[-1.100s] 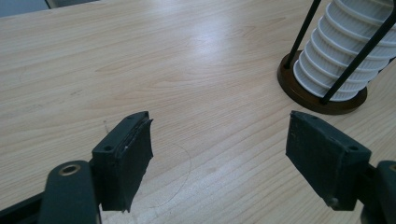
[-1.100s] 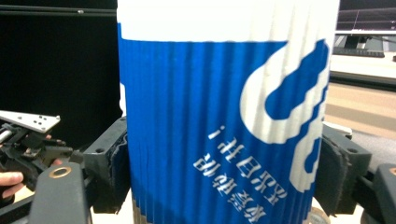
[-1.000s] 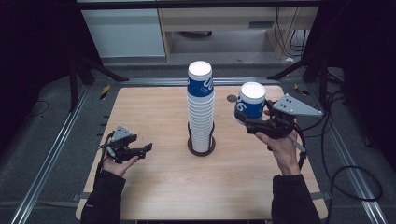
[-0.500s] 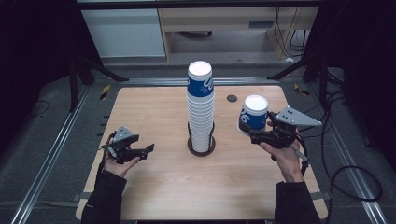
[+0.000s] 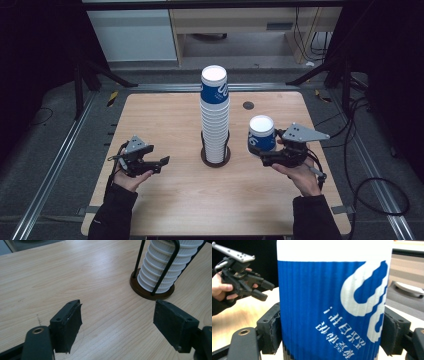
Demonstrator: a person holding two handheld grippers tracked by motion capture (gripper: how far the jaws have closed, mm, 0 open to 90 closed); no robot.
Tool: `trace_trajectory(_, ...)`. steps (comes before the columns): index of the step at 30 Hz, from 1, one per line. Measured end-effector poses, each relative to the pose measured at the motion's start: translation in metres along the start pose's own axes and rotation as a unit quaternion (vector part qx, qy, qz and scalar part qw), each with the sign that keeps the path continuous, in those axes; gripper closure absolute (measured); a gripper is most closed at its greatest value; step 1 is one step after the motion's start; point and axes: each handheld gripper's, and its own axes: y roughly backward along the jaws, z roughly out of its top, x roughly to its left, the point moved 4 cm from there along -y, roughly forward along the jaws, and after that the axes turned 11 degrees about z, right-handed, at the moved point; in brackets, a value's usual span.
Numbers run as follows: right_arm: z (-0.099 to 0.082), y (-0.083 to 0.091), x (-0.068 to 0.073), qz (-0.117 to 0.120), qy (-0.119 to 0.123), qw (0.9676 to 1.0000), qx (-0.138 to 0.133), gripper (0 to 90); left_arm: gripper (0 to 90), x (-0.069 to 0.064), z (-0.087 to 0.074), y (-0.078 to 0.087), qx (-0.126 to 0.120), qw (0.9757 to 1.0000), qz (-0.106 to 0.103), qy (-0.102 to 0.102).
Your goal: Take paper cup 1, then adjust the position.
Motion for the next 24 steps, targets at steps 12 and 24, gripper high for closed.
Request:
trace_trajectory(12, -0.011, -0.021, 0.01, 0.05, 0.006, 0.9984, 0.024, 20.8, 22.0, -0.021, 0.009, 0.006, -0.008, 0.9989, -0.042, -0.022)
trace_trajectory(24, -0.025, -0.043, 0.023, 0.105, 0.018, 0.9922, 0.064, 20.7, 22.5, -0.037, 0.015, 0.014, -0.019, 0.9957, -0.083, -0.035)
